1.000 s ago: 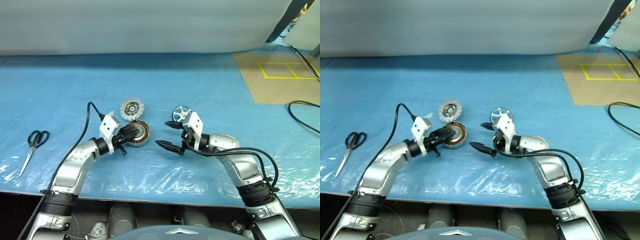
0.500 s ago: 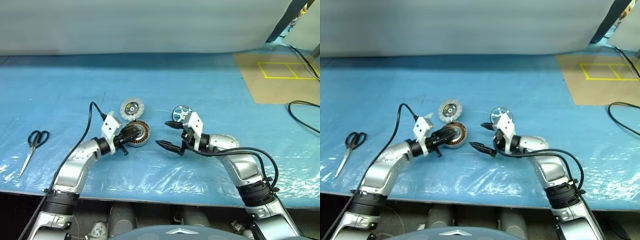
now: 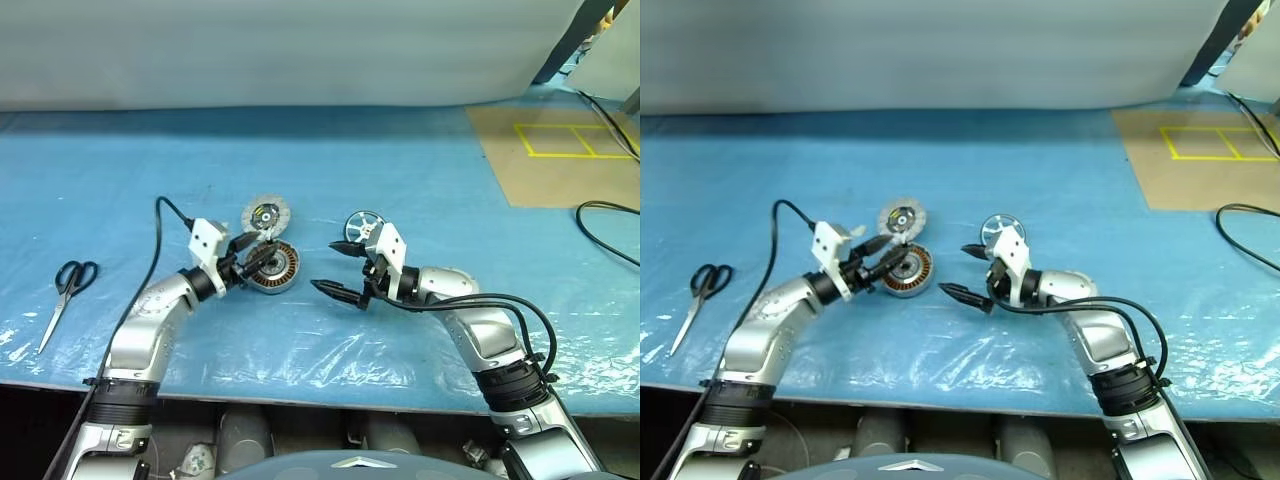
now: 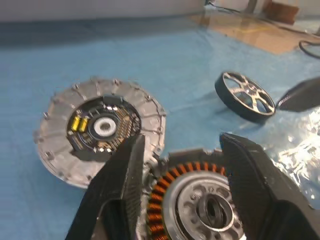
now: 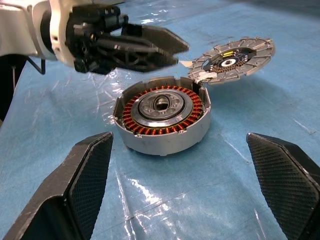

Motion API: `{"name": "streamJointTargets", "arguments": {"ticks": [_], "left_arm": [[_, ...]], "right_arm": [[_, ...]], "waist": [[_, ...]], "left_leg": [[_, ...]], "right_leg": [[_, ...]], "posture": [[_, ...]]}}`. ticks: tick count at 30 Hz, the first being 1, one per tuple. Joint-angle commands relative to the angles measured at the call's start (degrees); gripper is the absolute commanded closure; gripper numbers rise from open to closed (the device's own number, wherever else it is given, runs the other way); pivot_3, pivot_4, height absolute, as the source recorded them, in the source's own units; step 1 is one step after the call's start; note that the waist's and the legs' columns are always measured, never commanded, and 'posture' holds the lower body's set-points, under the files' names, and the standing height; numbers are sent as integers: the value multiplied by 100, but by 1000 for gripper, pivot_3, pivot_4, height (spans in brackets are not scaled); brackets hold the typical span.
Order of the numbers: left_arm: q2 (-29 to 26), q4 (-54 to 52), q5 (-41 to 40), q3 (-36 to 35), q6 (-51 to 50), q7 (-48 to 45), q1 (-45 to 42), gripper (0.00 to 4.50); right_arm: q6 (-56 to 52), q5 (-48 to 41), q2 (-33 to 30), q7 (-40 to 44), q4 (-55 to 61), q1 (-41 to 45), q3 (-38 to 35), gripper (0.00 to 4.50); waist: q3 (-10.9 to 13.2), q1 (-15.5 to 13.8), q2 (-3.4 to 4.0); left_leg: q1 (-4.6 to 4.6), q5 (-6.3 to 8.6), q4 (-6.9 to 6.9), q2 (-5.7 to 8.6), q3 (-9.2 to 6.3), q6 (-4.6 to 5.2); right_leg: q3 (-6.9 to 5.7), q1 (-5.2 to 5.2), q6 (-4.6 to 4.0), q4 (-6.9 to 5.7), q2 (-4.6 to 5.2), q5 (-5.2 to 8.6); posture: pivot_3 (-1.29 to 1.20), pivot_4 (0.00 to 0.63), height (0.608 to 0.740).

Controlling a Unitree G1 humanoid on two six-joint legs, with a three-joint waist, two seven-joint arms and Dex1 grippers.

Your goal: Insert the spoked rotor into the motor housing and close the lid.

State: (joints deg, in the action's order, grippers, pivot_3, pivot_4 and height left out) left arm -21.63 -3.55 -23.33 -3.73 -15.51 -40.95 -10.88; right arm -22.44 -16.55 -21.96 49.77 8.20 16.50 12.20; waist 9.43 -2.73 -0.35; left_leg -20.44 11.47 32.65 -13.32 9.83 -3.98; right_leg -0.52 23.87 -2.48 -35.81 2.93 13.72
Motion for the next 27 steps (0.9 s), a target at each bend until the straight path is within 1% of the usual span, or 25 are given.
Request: {"name": "streamJointTargets", "arguments": {"ticks": [1, 4, 5, 10, 16, 25, 27], "left_arm": [[20, -168, -87, -33, -10, 11, -32, 3205], [38, -246, -4, 132, -26, -28, 12, 4247], [42, -266, 14, 185, -35, -41, 43, 4487], [-62, -132, 358, 473, 100, -70, 219, 4487], [-120, -54, 513, 538, 149, -55, 298, 4487], [-42, 195, 806, 849, 206, -41, 118, 4487], [-33, 253, 853, 905, 172, -43, 98, 4487]], "right_arm": [[123, -13, 35, 9, 63, 48, 24, 0], [132, -5, 33, 14, 51, 52, 29, 0], [133, -1, 33, 13, 49, 53, 25, 0], [140, 18, 36, -6, 46, 52, 1, 0], [149, 16, 44, -8, 51, 46, 14, 0], [134, 20, 57, -21, 45, 84, 8, 0], [130, 21, 54, -27, 64, 71, 10, 0]], "waist": [[0, -1, 0], [0, -1, 0], [0, -1, 0], [0, 7, 0], [0, 0, 0], [-1, -5, 2], [-1, -17, 2]], "left_leg": [[-1, 0, 0, 0, 0, 0], [-2, 0, 0, 0, 0, 0], [-2, 0, 0, 0, 0, 0], [0, 0, 0, -2, 0, 0], [1, 0, 2, -1, 0, 0], [8, 0, 2, -1, -1, 0], [18, 0, 1, -1, -1, 0]], "right_leg": [[0, 0, 0, 1, 0, 0], [0, 0, 0, 1, 0, 0], [0, 0, 0, 1, 0, 0], [0, 0, 0, 0, 0, 0], [-1, -2, 0, -1, 0, 0], [0, -11, -1, 0, 0, 1], [0, -22, -16, 2, 1, 10]], "posture": [[0, 150, 740], [0, 150, 740], [0, 150, 740], [0, 150, 740], [0, 150, 740], [0, 150, 740], [0, 150, 740]]}}
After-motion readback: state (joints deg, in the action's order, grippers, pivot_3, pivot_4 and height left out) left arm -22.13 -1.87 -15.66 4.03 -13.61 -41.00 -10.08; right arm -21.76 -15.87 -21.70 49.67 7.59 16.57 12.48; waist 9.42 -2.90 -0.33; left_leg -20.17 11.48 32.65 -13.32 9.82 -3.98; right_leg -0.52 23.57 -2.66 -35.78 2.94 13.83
